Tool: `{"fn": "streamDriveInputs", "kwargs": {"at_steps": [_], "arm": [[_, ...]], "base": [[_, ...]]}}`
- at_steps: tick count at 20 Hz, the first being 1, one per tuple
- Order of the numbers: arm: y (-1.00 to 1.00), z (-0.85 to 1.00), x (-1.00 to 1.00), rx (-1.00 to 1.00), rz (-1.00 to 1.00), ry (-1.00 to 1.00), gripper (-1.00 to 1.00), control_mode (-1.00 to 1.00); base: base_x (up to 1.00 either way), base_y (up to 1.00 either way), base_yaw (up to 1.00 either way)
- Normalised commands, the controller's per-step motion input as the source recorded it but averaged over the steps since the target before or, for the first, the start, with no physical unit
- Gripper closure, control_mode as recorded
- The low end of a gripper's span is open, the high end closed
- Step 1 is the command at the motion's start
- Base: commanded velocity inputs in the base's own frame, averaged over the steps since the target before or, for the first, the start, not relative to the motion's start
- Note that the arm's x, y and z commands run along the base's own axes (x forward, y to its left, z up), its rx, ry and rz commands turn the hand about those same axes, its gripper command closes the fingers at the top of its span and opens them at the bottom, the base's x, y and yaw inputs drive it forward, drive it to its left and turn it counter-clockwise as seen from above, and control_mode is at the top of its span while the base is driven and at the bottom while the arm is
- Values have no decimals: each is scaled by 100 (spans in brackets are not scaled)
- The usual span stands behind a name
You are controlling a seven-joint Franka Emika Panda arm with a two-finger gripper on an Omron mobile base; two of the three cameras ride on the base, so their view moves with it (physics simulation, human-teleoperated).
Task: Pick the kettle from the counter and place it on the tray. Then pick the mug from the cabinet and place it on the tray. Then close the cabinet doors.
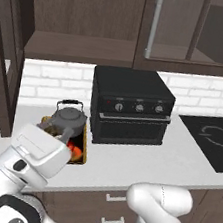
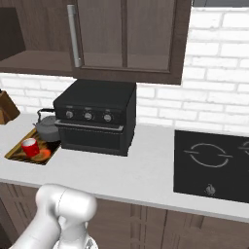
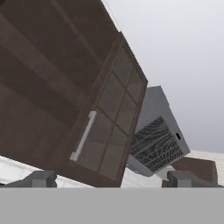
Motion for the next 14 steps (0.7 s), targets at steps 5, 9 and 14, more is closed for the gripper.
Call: {"fn": "streamDriveInputs", "kwargs": {"at_steps": [5,9,14], "arm": [[33,-23,11,-2,0,5,-100,-100],[33,-18,5,-1,0,1,-100,-100],[37,-14,1,0,0,0,-100,-100]], "base": [[0,0,0],[0,0,0],[0,0,0]]}}
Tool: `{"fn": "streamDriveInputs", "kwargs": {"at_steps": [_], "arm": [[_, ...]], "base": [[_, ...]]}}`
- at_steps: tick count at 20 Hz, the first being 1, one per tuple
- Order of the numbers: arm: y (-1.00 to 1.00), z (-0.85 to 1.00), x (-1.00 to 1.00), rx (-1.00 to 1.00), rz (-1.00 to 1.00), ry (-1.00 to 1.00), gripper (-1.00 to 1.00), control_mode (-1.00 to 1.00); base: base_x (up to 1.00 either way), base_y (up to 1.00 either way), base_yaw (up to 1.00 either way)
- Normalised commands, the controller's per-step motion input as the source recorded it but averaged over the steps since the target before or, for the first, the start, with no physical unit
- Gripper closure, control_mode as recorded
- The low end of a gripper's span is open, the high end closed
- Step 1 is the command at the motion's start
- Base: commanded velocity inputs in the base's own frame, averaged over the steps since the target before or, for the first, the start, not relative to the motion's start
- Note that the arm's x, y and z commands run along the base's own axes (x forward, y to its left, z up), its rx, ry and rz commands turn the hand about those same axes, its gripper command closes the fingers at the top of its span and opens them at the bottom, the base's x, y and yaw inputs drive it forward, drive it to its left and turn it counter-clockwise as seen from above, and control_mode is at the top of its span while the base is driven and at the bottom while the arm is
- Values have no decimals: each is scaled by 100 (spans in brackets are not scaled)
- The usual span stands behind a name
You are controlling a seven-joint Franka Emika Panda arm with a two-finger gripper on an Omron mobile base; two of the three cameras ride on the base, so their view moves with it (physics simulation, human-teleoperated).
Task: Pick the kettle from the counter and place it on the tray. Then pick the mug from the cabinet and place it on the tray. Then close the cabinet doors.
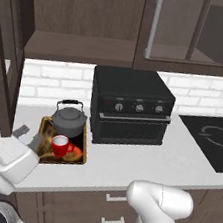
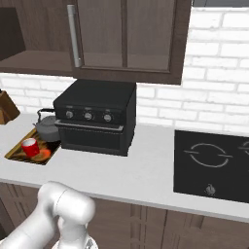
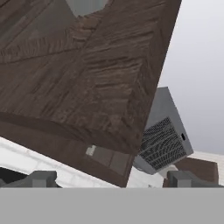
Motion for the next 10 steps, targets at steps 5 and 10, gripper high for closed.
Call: {"fn": "streamDriveInputs", "kwargs": {"at_steps": [5,10], "arm": [[36,-14,1,0,0,0,-100,-100],[27,-1,0,0,0,0,-100,-100]], "base": [[0,0,0],[0,0,0]]}}
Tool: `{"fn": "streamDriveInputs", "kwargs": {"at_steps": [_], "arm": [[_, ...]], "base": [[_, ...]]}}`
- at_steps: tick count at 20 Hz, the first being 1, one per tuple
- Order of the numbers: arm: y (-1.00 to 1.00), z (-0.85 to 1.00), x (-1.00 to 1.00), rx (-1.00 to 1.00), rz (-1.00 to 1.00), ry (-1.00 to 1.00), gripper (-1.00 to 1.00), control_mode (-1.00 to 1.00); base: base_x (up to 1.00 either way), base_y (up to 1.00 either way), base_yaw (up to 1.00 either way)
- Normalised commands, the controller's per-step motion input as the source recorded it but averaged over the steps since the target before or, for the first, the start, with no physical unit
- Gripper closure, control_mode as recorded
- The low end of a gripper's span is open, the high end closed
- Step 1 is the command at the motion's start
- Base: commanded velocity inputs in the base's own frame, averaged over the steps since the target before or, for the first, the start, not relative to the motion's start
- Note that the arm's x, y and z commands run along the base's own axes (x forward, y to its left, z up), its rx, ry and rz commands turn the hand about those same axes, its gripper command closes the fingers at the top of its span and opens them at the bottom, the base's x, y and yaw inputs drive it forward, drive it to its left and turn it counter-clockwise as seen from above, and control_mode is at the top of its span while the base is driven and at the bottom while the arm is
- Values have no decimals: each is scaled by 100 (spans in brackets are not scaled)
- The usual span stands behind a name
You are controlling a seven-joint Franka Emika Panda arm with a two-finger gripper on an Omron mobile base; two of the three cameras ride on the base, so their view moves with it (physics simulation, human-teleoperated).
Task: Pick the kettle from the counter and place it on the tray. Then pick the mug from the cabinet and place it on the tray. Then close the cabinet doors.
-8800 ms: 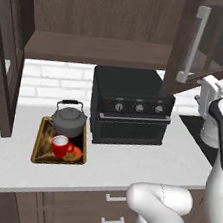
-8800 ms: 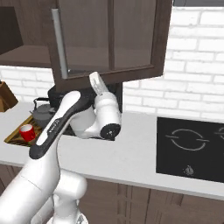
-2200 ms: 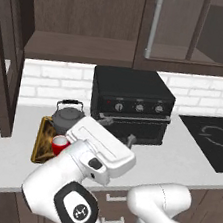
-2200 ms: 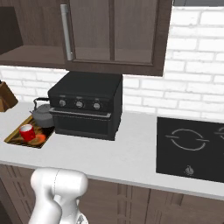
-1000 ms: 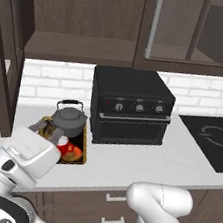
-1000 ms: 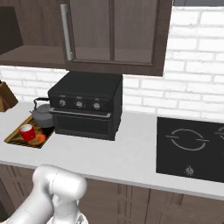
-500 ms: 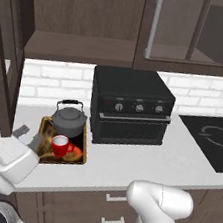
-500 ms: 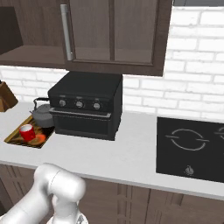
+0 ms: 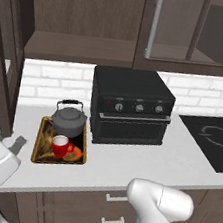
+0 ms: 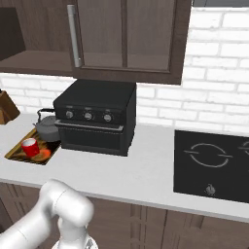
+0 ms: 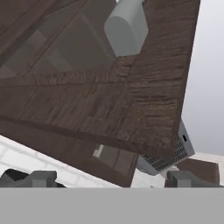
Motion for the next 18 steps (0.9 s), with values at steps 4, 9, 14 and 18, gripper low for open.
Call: {"fn": "streamDriveInputs", "kwargs": {"at_steps": [4,9,14,18], "arm": [[30,6,0,0,0,1,-100,-100],[33,10,0,0,0,1,-100,-100],[31,17,0,0,0,1,-100,-100],[18,-4,0,0,0,2,-100,-100]], "base": [[0,0,0],[0,0,0],[0,0,0],[0,0,0]]}}
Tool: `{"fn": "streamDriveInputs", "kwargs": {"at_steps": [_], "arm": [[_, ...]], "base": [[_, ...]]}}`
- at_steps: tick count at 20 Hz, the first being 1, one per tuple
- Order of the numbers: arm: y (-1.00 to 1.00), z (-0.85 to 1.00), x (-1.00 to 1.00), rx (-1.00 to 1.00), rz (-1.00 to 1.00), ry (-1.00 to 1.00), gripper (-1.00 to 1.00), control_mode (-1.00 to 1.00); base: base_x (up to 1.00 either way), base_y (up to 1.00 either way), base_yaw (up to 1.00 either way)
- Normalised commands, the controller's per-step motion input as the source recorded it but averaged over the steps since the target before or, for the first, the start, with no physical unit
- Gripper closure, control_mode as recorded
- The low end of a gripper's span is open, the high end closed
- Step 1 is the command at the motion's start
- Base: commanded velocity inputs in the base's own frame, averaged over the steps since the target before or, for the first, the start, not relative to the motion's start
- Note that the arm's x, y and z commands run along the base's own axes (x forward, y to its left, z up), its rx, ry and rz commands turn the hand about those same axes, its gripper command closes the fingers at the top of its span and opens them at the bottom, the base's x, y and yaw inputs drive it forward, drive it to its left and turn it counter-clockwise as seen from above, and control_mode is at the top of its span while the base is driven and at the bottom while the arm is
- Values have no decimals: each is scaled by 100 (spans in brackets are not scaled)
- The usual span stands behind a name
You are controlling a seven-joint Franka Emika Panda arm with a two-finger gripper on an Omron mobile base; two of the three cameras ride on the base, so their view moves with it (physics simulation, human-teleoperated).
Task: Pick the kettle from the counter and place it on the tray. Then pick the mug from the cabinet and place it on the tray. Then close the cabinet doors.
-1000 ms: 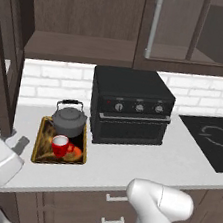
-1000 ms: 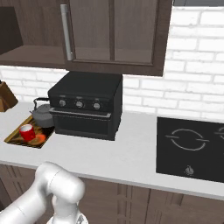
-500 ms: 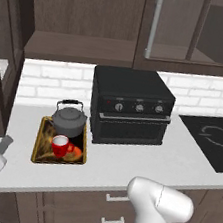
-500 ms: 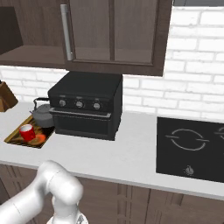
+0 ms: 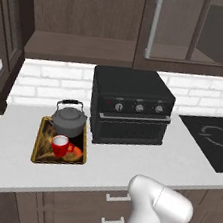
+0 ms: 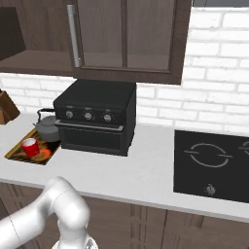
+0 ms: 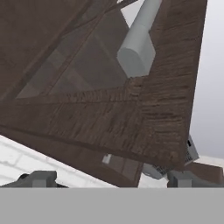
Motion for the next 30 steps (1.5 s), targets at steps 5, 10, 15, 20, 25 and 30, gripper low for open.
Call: {"fn": "streamDriveInputs", "kwargs": {"at_steps": [5,10,15,20,25,30], "arm": [[19,-16,0,0,0,0,-100,-100],[32,6,0,0,0,0,-100,-100],[29,32,0,0,-1,0,-100,-100],[-10,36,-7,0,-10,1,-100,-100],[-29,37,-2,0,-12,3,-100,-100],[-52,44,0,0,-7,4,-100,-100]], "base": [[0,0,0],[0,0,0],[0,0,0],[0,0,0],[0,0,0],[0,0,0]]}}
